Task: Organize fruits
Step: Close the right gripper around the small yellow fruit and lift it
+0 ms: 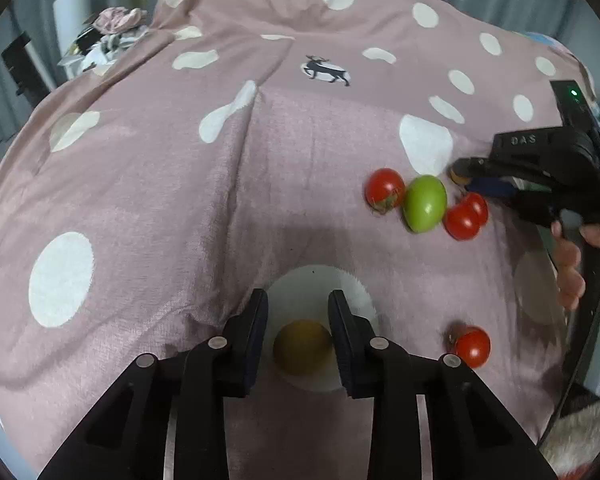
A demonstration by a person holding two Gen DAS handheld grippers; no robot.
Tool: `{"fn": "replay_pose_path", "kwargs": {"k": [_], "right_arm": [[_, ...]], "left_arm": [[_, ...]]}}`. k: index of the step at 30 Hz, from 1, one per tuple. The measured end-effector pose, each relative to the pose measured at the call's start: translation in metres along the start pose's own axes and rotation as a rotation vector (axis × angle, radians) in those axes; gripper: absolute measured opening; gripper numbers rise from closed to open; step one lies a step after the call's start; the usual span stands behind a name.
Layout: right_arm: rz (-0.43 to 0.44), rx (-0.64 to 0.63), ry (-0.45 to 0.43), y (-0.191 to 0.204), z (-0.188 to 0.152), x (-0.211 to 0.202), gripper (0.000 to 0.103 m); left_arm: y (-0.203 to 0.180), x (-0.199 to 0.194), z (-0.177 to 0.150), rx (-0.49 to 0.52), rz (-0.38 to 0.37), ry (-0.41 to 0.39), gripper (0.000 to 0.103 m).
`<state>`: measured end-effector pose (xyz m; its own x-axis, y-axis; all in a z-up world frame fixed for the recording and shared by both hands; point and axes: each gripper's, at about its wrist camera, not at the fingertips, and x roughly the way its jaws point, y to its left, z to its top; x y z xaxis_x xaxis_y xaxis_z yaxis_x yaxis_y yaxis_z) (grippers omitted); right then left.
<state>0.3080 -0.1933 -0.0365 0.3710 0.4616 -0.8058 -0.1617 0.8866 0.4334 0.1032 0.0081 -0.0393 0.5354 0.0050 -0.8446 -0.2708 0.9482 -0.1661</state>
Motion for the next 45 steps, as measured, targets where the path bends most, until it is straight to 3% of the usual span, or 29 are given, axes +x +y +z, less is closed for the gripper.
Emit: {"fn": "replay_pose_path", "kwargs": {"k": [6,13,19,32,36,45], "right_arm": [[0.028,0.016,0.014,-0.001,-0.001,-0.002,0.025],[0.067,-0.016,-0.006,0.01,-0.008,-0.019,0.025],[0.059,0.008,0.006,0.004,-0.012,-0.019,0.025],[0.071,0.023,0.017,0.003,-0.015,-0.019,0.025],[0.071,0.027,0.017,0.002,-0.015,-0.019,0.025],[0.096,0.0,-0.014,0.007,-0.018,-0.032,0.025]], "left_arm": [[0.017,-0.009,-0.005,-0.09,-0.101,0.011,0.027],[0.024,-0.016,-0.01,-0.118,-0.122,-0.002,0.025],[0.021,-0.018,-0.016,-0.092,-0.146,0.049,0.025],[0.007,-0.017,-0.025,-0.014,-0.125,0.129,0.027],[0.003,-0.017,-0.026,0.014,-0.109,0.111,0.028],[0.01,-0.015,-0.02,-0.026,-0.122,0.06,0.028]]}}
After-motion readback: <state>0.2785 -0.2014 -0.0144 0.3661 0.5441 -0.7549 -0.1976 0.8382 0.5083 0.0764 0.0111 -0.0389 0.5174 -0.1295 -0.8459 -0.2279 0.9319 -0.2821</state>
